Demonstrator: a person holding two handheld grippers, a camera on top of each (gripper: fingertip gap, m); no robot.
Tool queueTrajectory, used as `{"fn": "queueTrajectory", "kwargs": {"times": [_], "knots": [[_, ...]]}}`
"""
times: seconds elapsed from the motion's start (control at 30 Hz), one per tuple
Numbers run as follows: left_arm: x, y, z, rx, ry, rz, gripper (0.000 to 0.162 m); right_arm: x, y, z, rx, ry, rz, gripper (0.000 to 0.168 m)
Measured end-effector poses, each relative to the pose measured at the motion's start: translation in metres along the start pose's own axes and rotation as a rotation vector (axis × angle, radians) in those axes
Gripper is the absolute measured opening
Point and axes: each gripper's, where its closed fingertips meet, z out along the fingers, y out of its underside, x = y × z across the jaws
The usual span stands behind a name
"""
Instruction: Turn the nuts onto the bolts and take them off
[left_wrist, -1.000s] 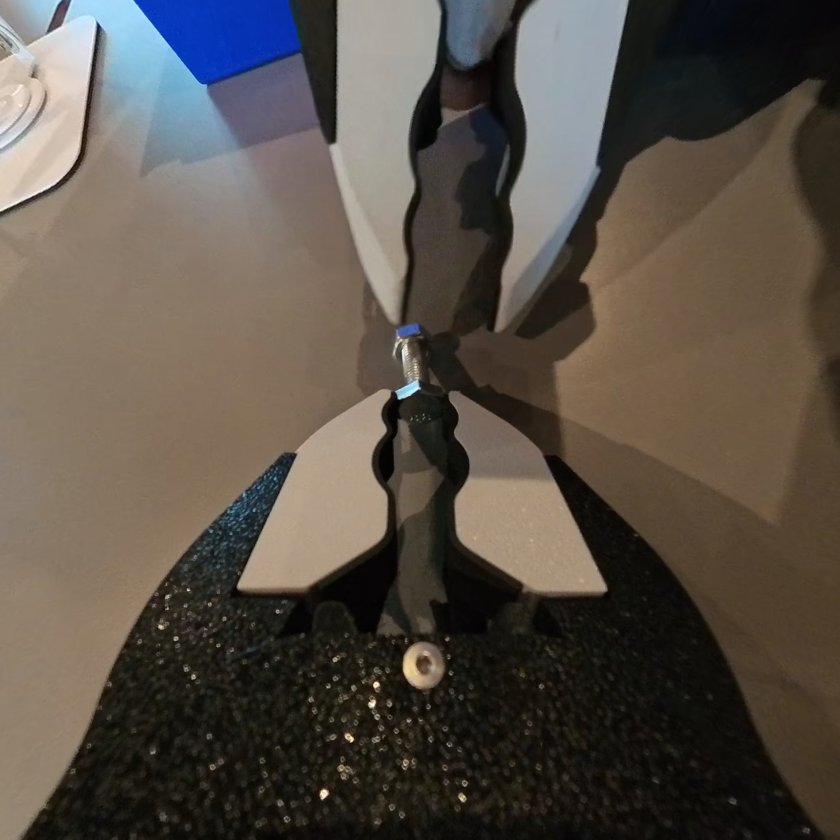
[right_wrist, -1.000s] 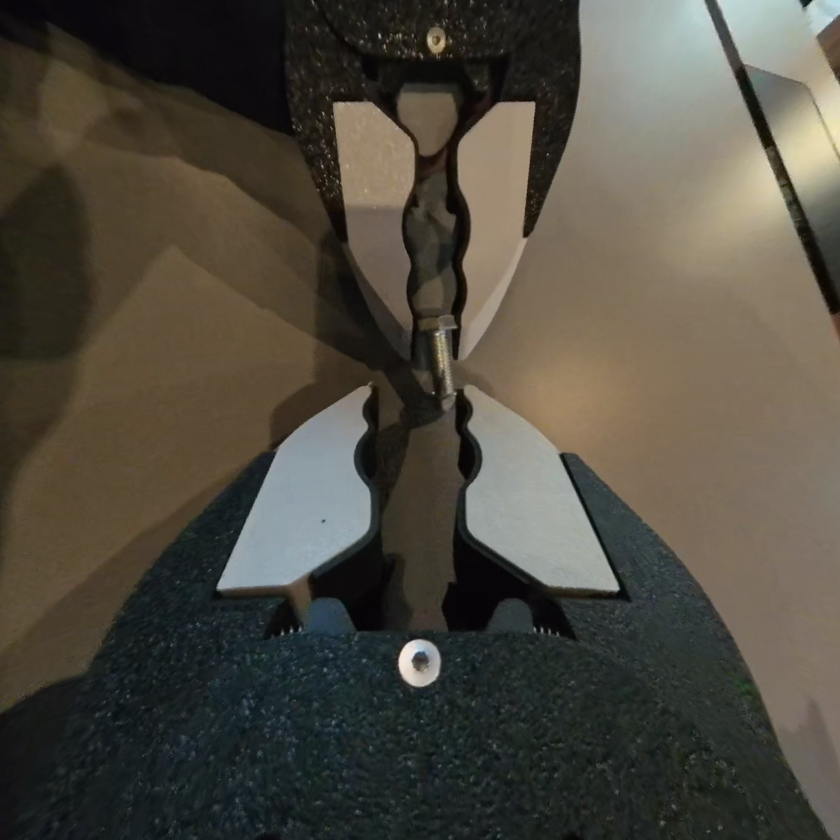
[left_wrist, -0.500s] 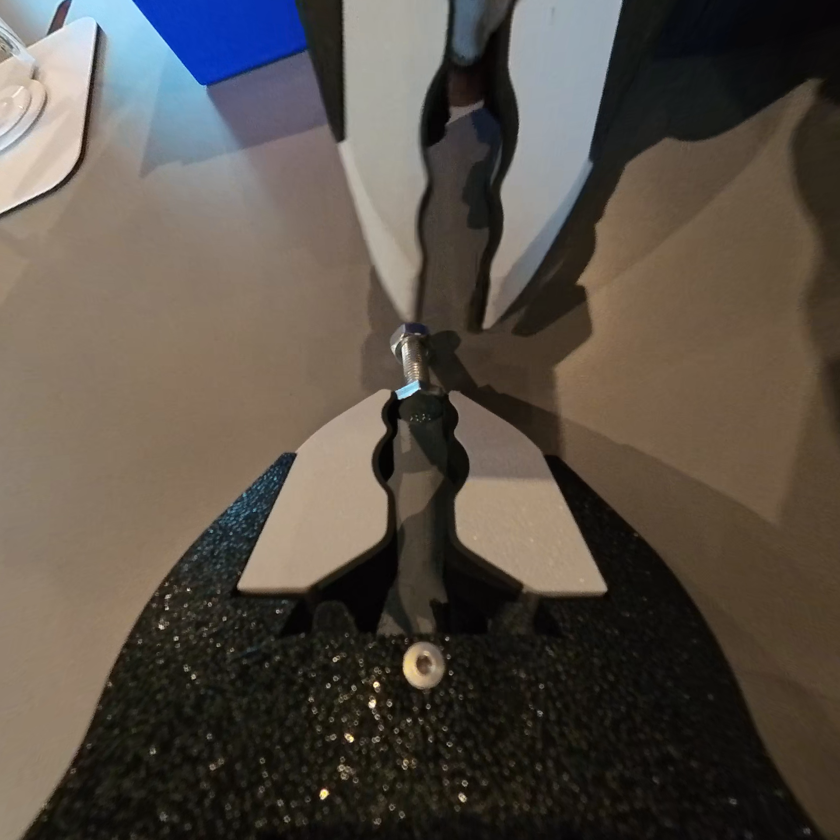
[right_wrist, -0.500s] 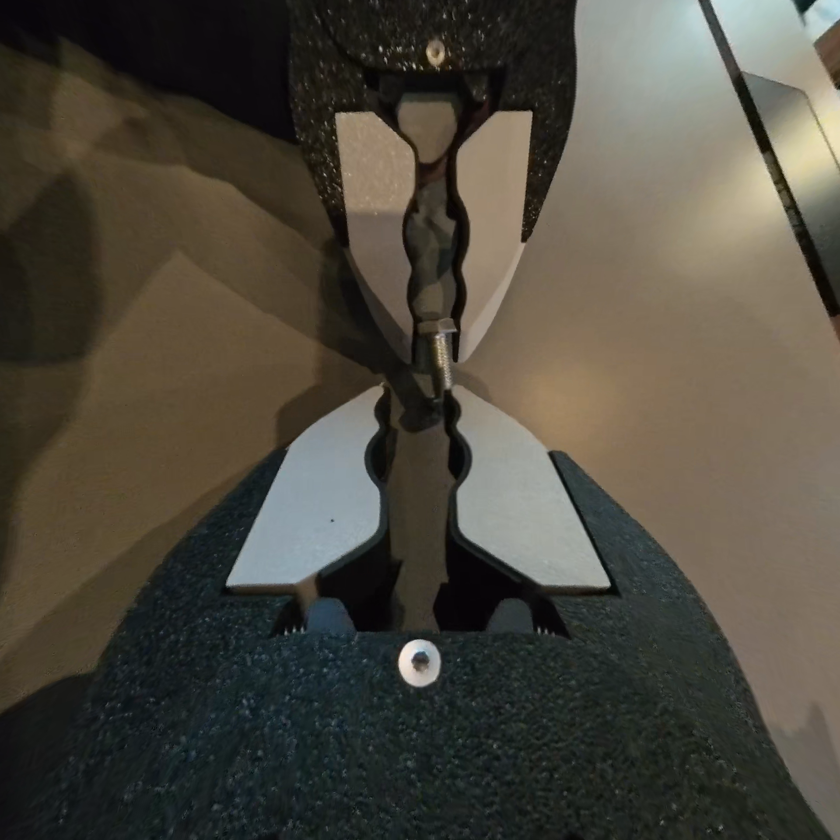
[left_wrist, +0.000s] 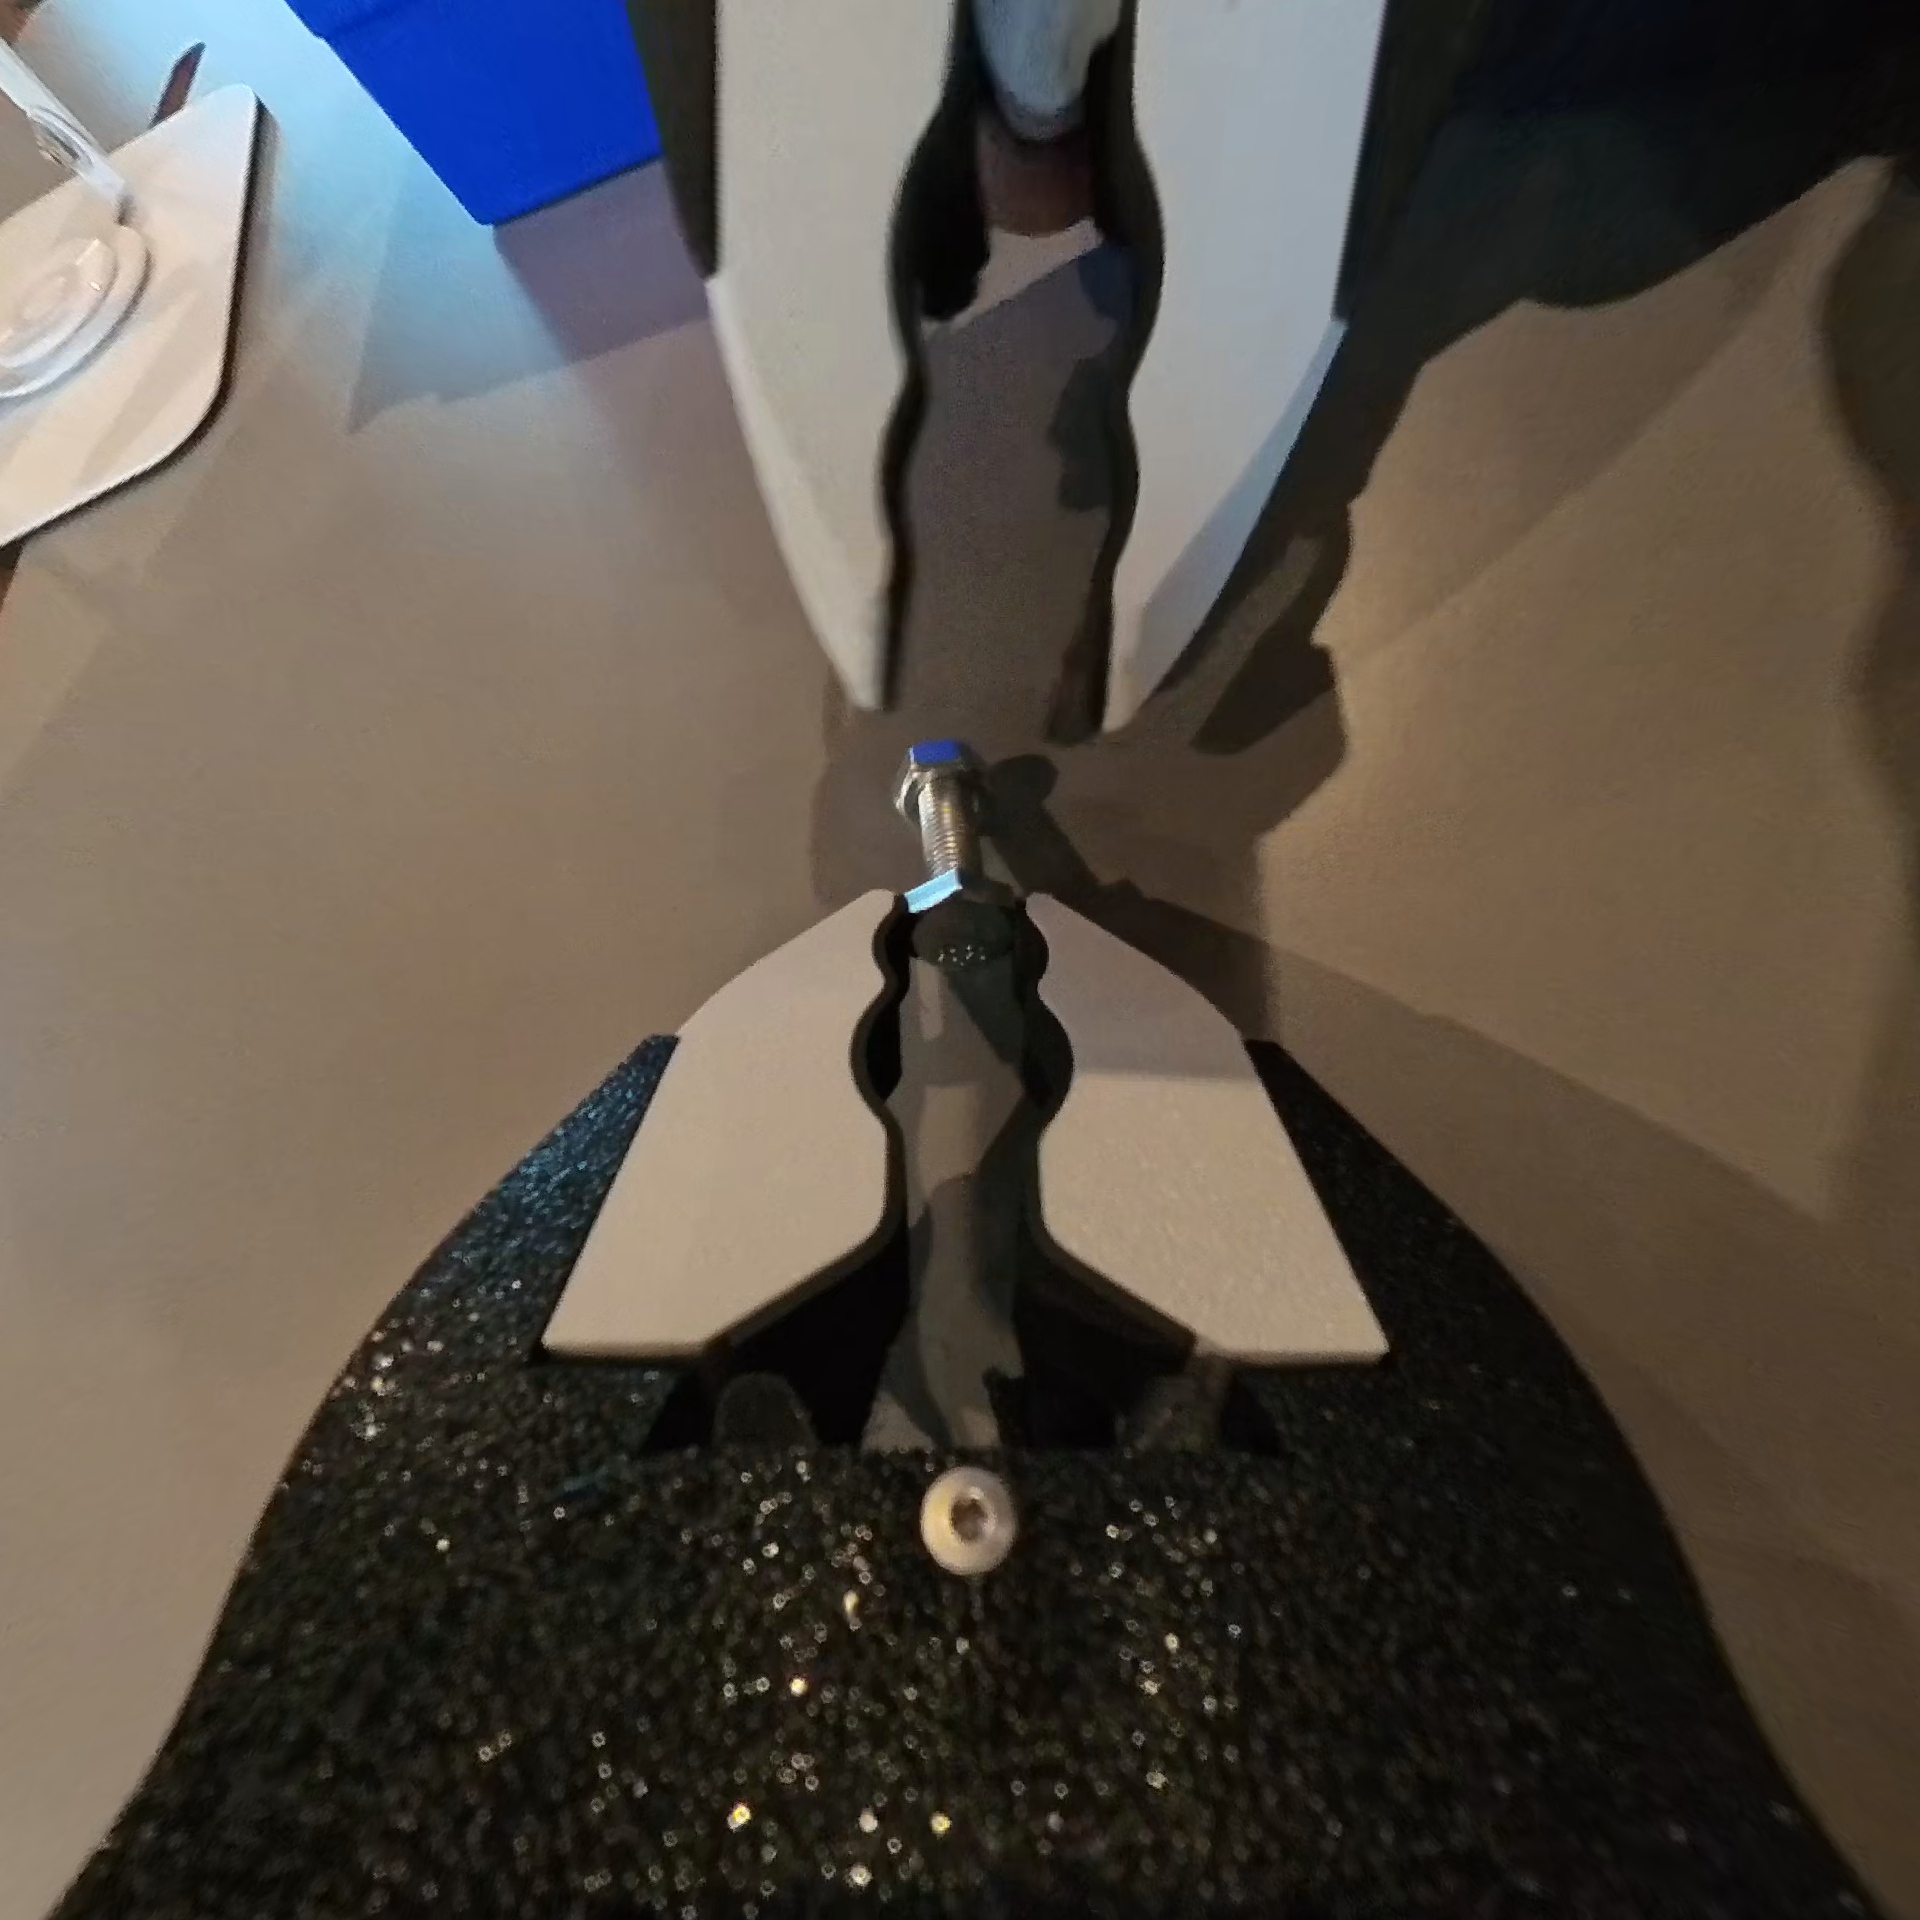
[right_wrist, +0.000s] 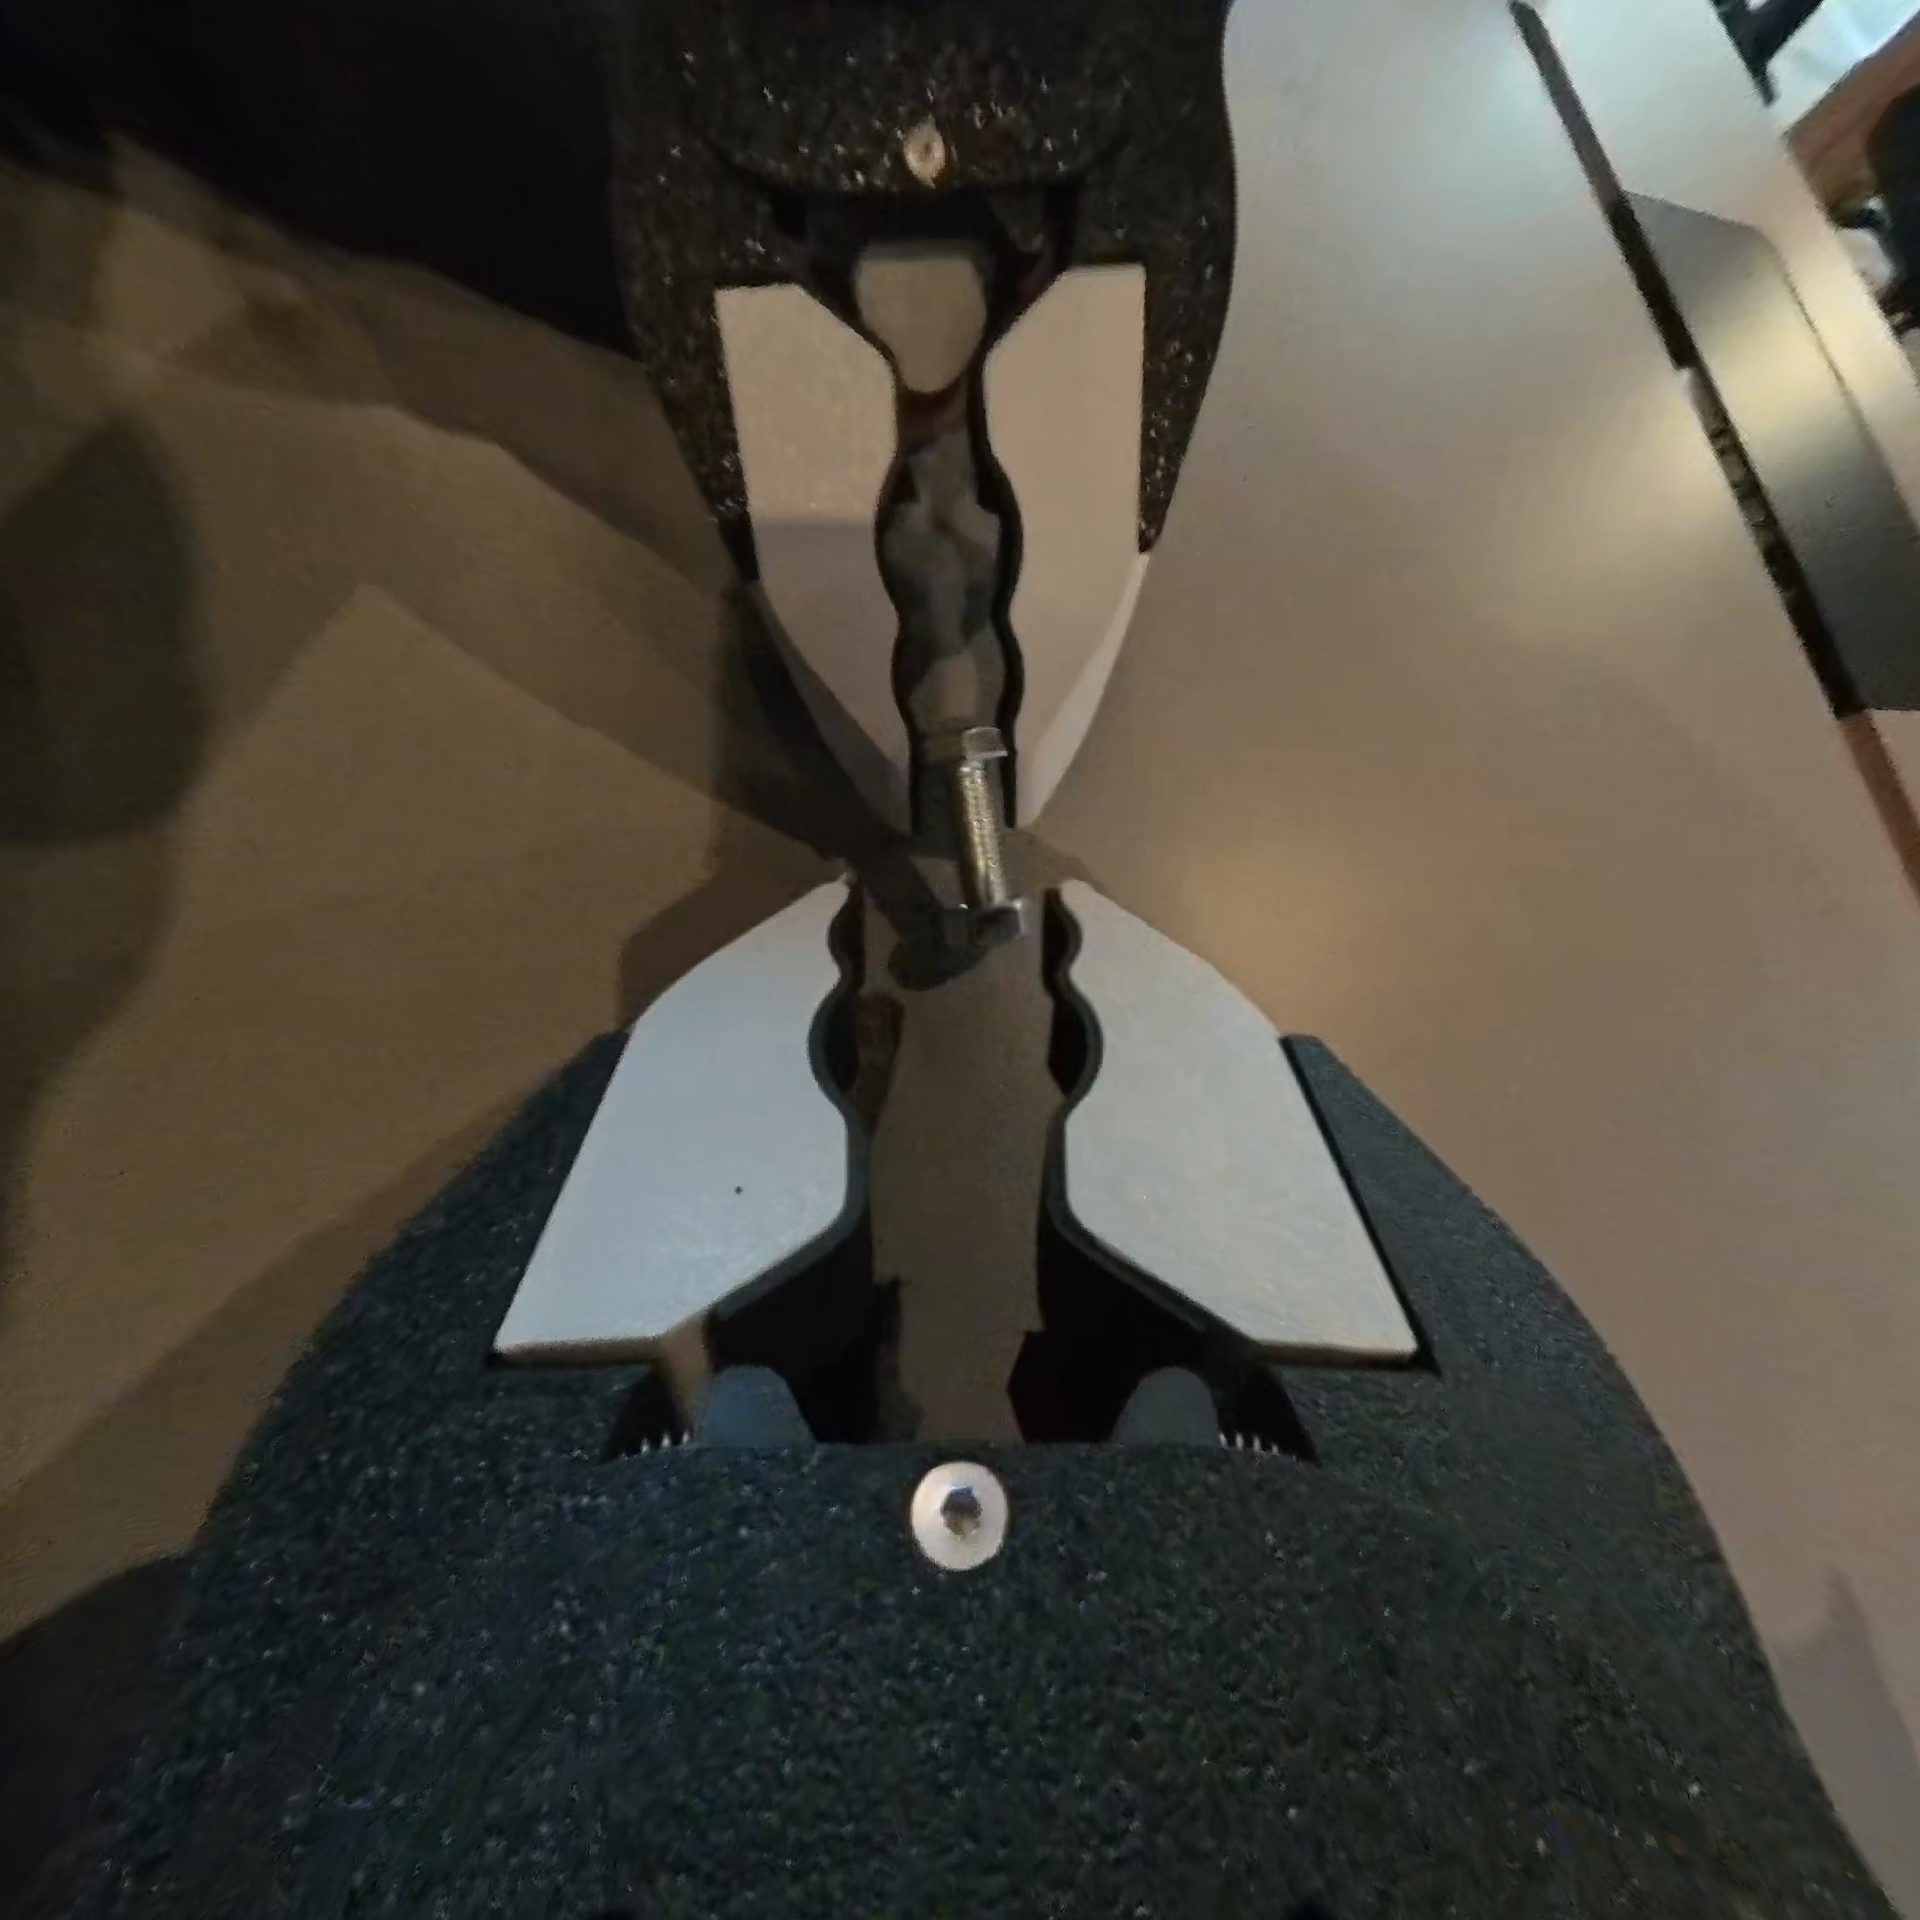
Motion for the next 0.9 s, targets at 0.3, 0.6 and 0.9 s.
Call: {"fn": "queueTrajectory", "kwargs": {"times": [0.3, 0.6, 0.9], "knots": [[0.0, -0.001, -0.001, 0.009, -0.018, 0.025, 0.018, -0.01, 0.01, 0.003, -0.059, -0.072, -0.001, 0.024], [0.0, -0.001, -0.001, 0.01, -0.023, 0.027, 0.018, -0.002, 0.004, 0.006, 0.018, -0.015, 0.004, 0.05], [-0.001, -0.001, -0.001, 0.01, -0.026, 0.023, 0.018, -0.01, 0.003, -0.007, 0.029, -0.101, 0.022, 0.038]]}}
